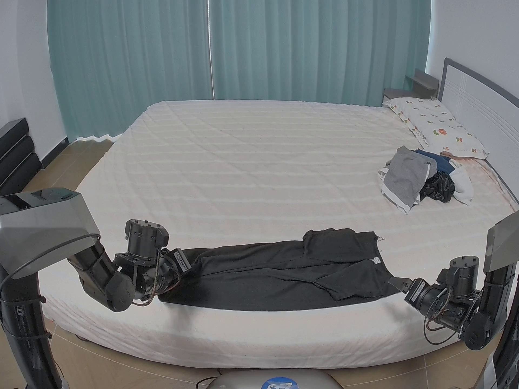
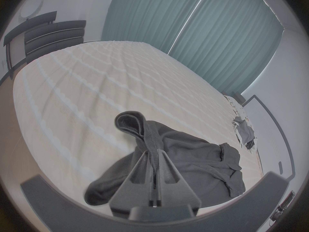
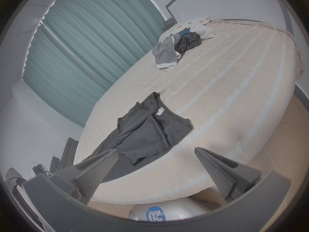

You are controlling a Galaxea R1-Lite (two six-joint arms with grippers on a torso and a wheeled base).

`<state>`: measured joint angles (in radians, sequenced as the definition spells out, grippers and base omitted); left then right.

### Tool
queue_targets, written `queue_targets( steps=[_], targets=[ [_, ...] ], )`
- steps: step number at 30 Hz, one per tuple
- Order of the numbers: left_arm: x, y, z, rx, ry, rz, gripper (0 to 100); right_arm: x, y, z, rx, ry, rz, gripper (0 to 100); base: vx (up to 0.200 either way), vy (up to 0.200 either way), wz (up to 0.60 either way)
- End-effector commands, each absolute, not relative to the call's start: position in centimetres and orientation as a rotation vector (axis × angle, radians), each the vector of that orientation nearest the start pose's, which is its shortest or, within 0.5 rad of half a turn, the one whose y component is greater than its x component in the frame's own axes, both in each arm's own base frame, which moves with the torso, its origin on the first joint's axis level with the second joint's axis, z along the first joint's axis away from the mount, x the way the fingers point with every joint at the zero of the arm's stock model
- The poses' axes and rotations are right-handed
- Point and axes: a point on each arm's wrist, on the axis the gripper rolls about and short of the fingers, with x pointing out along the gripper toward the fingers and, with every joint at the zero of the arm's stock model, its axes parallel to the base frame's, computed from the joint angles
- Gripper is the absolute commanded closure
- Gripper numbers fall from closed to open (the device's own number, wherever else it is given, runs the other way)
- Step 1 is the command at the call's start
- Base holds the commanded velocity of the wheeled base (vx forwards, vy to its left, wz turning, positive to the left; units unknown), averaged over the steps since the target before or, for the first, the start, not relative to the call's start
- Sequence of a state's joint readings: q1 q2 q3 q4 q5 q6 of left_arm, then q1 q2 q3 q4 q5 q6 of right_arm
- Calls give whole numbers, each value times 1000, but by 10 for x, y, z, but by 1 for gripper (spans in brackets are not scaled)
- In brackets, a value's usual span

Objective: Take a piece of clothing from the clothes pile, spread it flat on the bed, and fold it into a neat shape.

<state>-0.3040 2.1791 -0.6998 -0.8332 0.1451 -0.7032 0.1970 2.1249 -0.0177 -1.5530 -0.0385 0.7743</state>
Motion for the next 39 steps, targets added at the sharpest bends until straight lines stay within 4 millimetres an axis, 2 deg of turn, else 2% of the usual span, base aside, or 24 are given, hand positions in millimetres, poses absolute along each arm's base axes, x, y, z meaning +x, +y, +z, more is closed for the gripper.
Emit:
queue_targets(
  steps=[1, 7, 9, 17, 26, 39],
  targets=[
    [332, -116, 40, -545, 624, 58, 100, 213, 41, 12, 686, 588, -70, 0, 0, -200, 0],
    [334, -129, 60, -564, 660, 56, 100, 213, 41, 12, 686, 590, -71, 0, 0, -200, 0],
    [336, -141, 68, -590, 696, 60, 100, 213, 41, 12, 686, 590, -71, 0, 0, -200, 0],
    [336, -176, 79, -607, 755, 22, 100, 213, 41, 12, 686, 588, -70, 0, 0, -200, 0],
    [338, -209, 80, -566, 802, -29, 100, 213, 41, 12, 685, 588, -70, 0, 0, -200, 0],
    [346, -238, 74, -550, 813, -73, 100, 213, 41, 12, 685, 590, -69, 0, 0, -200, 0]
  ],
)
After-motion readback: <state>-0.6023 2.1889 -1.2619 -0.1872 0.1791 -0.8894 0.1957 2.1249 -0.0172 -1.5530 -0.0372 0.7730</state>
